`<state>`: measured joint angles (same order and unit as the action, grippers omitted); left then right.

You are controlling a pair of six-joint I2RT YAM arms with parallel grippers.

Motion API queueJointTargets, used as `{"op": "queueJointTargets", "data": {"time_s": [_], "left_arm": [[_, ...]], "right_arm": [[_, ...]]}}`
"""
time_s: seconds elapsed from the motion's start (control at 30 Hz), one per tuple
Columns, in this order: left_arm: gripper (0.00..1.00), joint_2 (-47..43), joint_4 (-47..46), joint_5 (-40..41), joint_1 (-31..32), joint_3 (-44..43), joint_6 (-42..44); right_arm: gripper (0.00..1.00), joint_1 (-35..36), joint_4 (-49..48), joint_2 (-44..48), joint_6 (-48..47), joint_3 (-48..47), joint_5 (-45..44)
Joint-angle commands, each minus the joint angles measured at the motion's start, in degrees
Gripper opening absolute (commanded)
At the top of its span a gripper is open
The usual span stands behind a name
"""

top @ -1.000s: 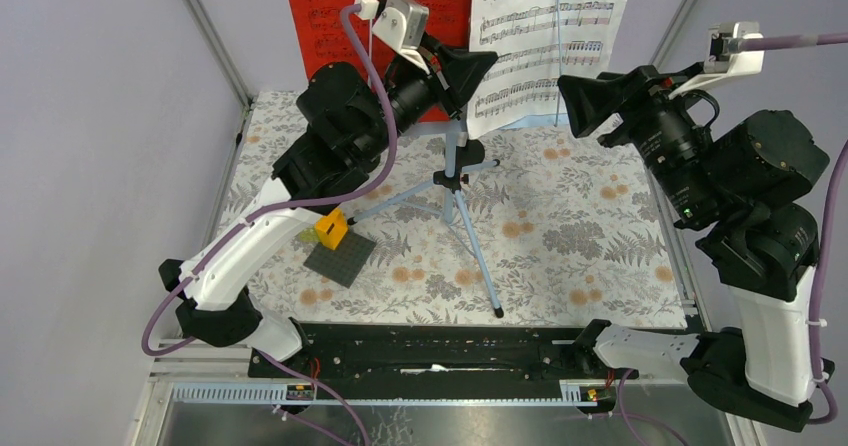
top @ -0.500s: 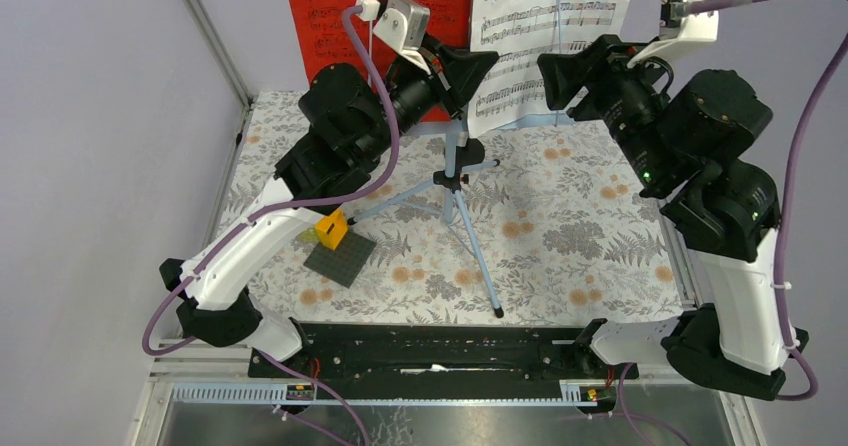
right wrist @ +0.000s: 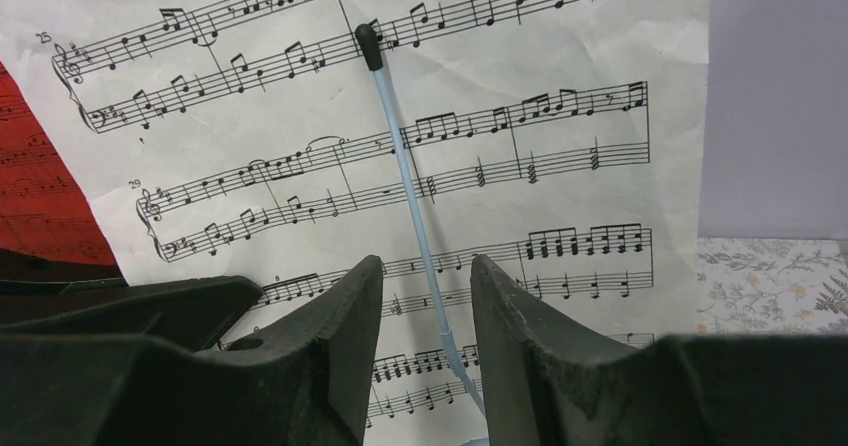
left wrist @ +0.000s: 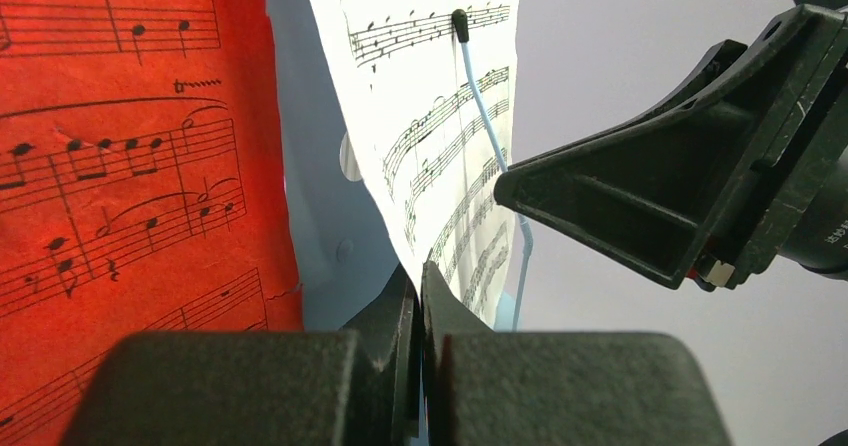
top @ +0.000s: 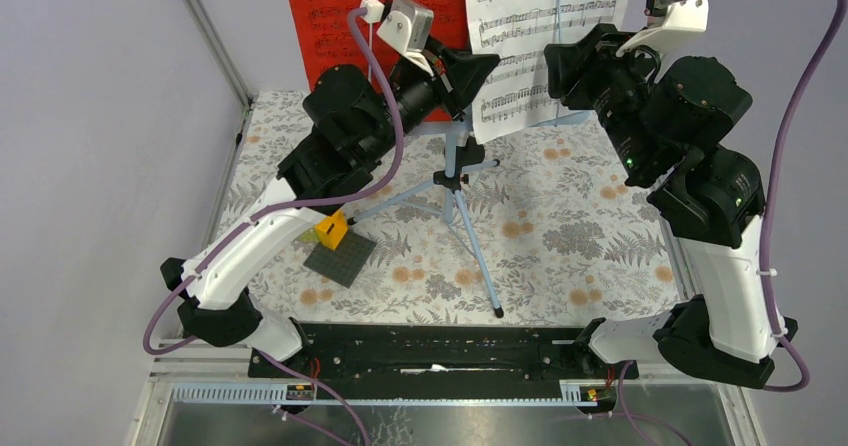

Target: Pack up the instrument practice props

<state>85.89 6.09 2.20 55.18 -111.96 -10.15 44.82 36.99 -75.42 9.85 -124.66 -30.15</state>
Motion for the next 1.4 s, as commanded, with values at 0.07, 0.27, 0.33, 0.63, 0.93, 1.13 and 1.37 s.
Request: {"op": "queueJointTargets", "data": {"time_s": [0.07,0.27,0.33,0.63,0.93,1.13,1.37], "left_arm": [[0.00,-1.2,-2.4,0.3,0.0,0.1,-0.2],[0.00,-1.4,-2.4,0.2,0.1,0.0,-0.1],[0.00,-1.5,-2.4,0.2,0.0,0.1,-0.1],[0.00,-2.0,-2.5,0.6,0.0,0.2,0.0],[0.00,-4.0,-2.5,2.6,0.0,0.5,0.5],[0.00,-7.5,-2.4,2.1,0.0,1.0,0.5],[0.00,-12.7,1.0,1.9,0.0,1.7,0.9]], "right_arm": [[0.44,-0.2,-1.6,-0.8,-2.3,-2.5,-1.4],[0.45,-0.2,-1.6,-1.7,-2.7,-2.9,-0.8],[0.44,-0.3,-1.6,-2.0,-2.9,-3.0,-0.5],[0.14,-0.2,-5.0,0.4,-5.0,1.2,1.5],[0.04,-0.3,-13.6,7.8,-7.6,13.0,1.4],[0.04,-0.3,-13.6,7.5,-8.0,13.7,1.7],[0.06,-0.2,-13.6,7.3,-8.3,13.4,2.0]]}}
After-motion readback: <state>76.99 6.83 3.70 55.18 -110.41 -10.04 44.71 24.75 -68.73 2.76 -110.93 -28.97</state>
